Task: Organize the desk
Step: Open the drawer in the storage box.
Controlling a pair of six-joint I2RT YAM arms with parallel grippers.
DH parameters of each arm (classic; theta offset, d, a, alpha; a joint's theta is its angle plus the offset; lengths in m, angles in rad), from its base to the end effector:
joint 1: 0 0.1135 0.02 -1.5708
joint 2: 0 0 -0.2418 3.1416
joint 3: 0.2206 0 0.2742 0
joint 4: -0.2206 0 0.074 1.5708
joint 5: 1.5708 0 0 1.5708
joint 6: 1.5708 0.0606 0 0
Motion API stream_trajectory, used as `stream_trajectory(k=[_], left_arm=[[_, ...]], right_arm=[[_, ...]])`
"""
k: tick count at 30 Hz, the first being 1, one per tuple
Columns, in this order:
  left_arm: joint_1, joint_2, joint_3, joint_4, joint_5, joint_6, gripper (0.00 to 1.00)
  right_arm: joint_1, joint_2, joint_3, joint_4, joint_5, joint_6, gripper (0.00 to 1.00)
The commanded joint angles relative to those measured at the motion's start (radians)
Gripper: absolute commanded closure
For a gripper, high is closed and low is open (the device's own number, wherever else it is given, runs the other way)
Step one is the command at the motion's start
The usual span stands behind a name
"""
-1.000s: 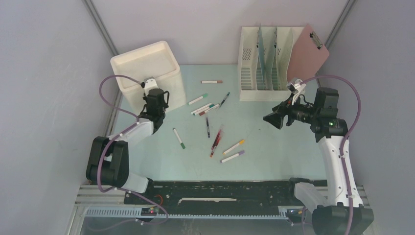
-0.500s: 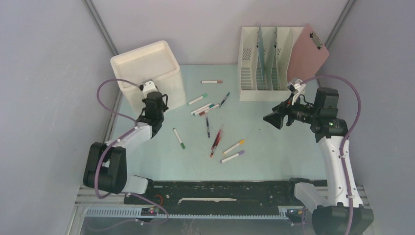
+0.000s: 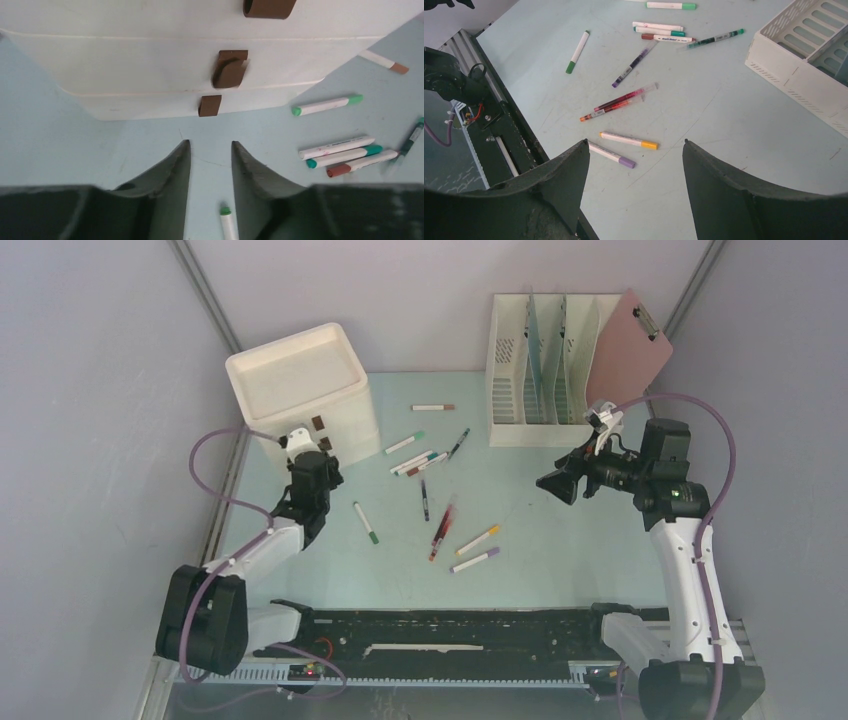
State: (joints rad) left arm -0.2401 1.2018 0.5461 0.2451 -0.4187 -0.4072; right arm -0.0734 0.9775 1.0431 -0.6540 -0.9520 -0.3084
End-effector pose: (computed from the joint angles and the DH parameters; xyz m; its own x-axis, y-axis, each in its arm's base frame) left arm 0.2973 -0.0474 0.1718 -0.2987 -0.2994 -0.9062 -0.2865 0.9338 -0.2141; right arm 0.2416 0.0317 0.3308 -0.3352 -0.1519 -0.9298 -0.7714 0.6109 0.1783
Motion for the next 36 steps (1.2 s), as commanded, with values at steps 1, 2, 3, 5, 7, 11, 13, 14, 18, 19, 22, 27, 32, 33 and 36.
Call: stream_trajectory(k=[1, 2, 3, 5, 7, 11, 13, 14, 18, 19, 22, 27, 32, 33, 36], left_arm=[[0.002, 0.031, 0.077, -0.008, -0.065, -0.007, 0.49], [0.004, 0.053, 0.11, -0.016, -0.066, -0.002, 0.45], [0.007, 0.074, 0.134, -0.022, -0.069, 0.002, 0.44], [0.011, 0.117, 0.174, -0.03, -0.084, 0.007, 0.43], [0.016, 0.162, 0.206, -0.034, -0.099, 0.013, 0.43], [0.02, 0.223, 0.268, -0.051, -0.11, 0.024, 0.43], [0.022, 0.25, 0.295, -0.068, -0.118, 0.023, 0.44], [0.021, 0.262, 0.309, -0.076, -0.123, 0.02, 0.45], [0.022, 0.307, 0.353, -0.108, -0.144, 0.011, 0.56], [0.021, 0.312, 0.358, -0.111, -0.148, 0.011, 0.57], [0.022, 0.322, 0.368, -0.109, -0.157, 0.01, 0.58], [0.022, 0.333, 0.383, -0.106, -0.161, 0.014, 0.61], [0.022, 0.332, 0.383, -0.095, -0.158, 0.022, 0.72], [0.022, 0.328, 0.382, -0.093, -0.16, 0.024, 0.76], [0.022, 0.312, 0.373, -0.083, -0.16, 0.033, 0.87]], right_arm=[[0.011, -0.008, 0.004, 0.012, -0.007, -0.015, 0.24], [0.011, -0.009, 0.003, 0.013, -0.007, -0.015, 0.24], [0.011, -0.01, 0.003, 0.012, -0.007, -0.014, 0.24], [0.01, -0.01, 0.004, 0.011, -0.006, -0.015, 0.24], [0.01, -0.01, 0.004, 0.011, -0.006, -0.015, 0.24], [0.011, -0.014, 0.003, 0.012, -0.007, -0.016, 0.24], [0.011, -0.014, 0.003, 0.012, -0.004, -0.017, 0.24], [0.011, -0.015, 0.003, 0.012, -0.005, -0.017, 0.24], [0.011, -0.016, 0.004, 0.011, -0.005, -0.017, 0.24], [0.011, -0.016, 0.003, 0.011, -0.005, -0.017, 0.24], [0.011, -0.017, 0.003, 0.011, -0.005, -0.016, 0.24], [0.009, -0.016, 0.004, 0.012, -0.003, -0.017, 0.24], [0.009, -0.017, 0.004, 0.013, -0.004, -0.016, 0.24], [0.009, -0.016, 0.004, 0.012, -0.004, -0.016, 0.24], [0.009, -0.017, 0.004, 0.012, -0.005, -0.016, 0.24]])
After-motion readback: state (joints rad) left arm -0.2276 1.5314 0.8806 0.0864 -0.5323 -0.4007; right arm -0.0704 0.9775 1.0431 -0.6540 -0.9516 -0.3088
